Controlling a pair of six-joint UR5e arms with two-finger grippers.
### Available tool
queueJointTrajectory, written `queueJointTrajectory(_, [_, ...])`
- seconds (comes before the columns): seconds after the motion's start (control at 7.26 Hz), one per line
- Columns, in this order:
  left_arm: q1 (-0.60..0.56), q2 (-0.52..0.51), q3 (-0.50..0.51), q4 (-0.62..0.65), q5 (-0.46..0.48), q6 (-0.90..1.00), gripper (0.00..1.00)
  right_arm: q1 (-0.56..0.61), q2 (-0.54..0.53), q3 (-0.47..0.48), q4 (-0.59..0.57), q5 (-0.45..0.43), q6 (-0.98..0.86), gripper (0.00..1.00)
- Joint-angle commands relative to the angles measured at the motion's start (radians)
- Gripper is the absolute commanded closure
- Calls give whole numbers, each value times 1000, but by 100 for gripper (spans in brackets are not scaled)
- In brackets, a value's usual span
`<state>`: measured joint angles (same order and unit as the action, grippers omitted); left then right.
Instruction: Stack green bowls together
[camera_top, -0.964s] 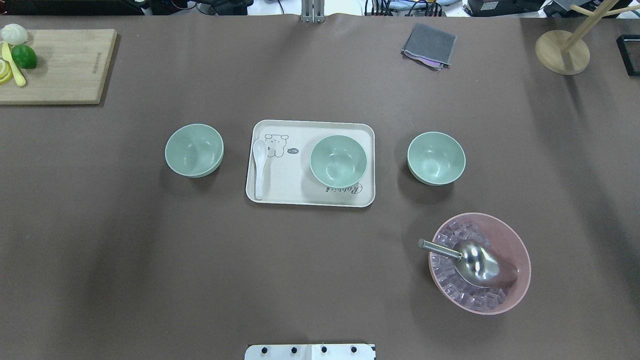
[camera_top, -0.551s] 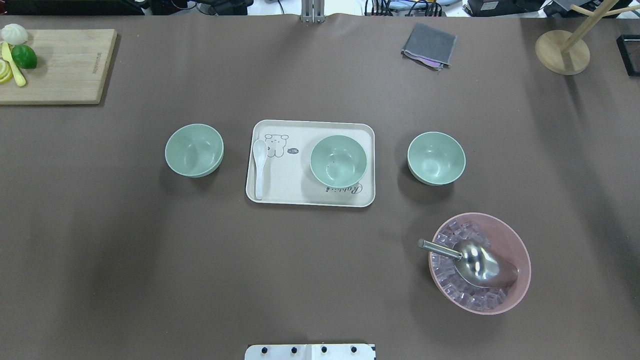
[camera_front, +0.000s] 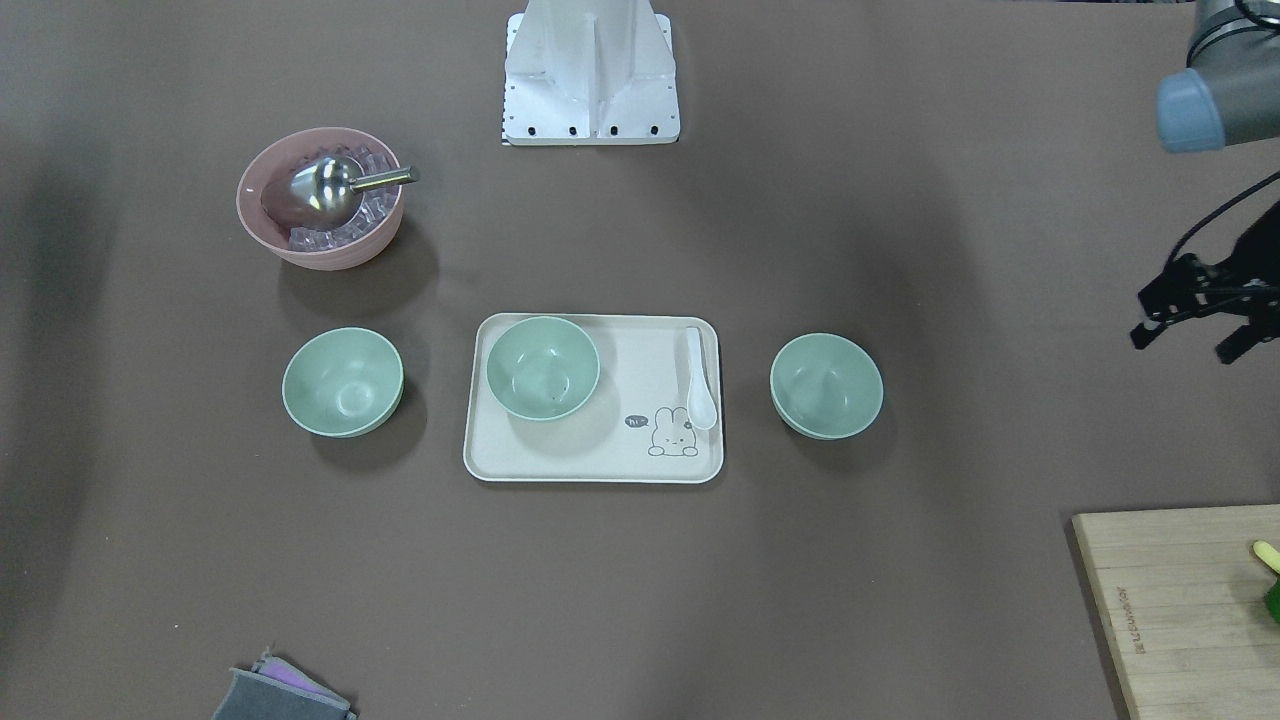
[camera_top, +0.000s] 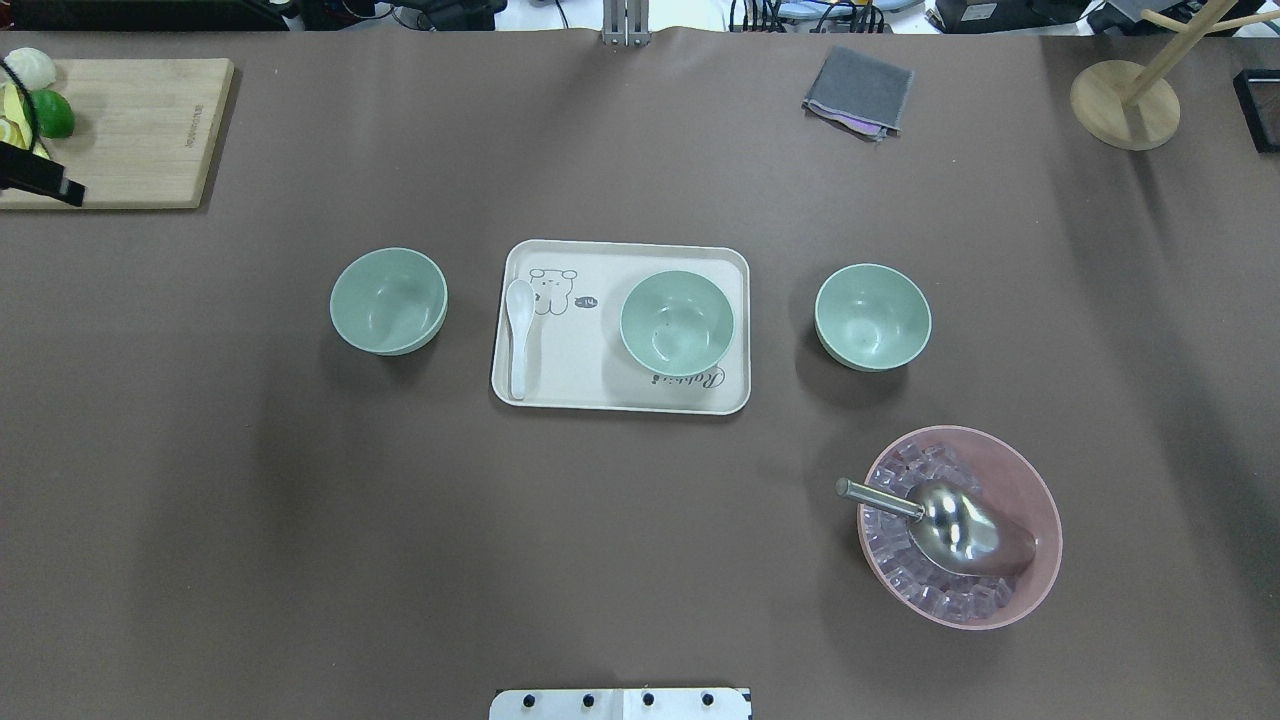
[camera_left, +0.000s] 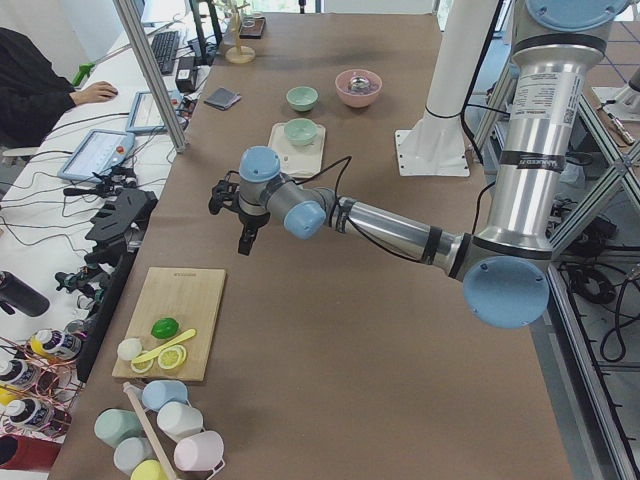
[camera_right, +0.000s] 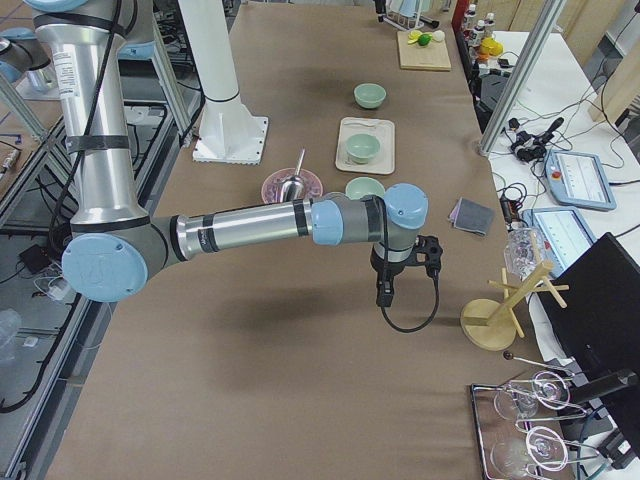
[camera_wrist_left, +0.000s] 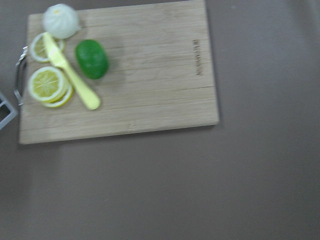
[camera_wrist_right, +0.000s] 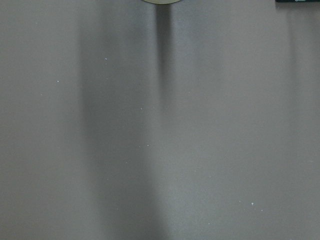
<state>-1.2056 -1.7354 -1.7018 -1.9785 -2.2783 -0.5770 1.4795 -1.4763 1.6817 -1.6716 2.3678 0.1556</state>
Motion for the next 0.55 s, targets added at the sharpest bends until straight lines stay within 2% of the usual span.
queueJointTrajectory(0.0, [160, -177, 146, -37, 28, -373, 2, -5, -1, 4, 3, 30, -1, 0])
queueJointTrajectory(0.14, [272, -194, 149, -74, 133, -503, 2, -17, 1, 12, 3, 30, 1, 0])
queueJointTrajectory(0.28, [346, -252, 152, -71, 169, -576, 2, -34, 5, 15, 3, 28, 5, 0])
queueJointTrajectory(0.41, [362, -275, 171, -79, 168, -589, 2, -47, 10, 15, 4, 28, 51, 0])
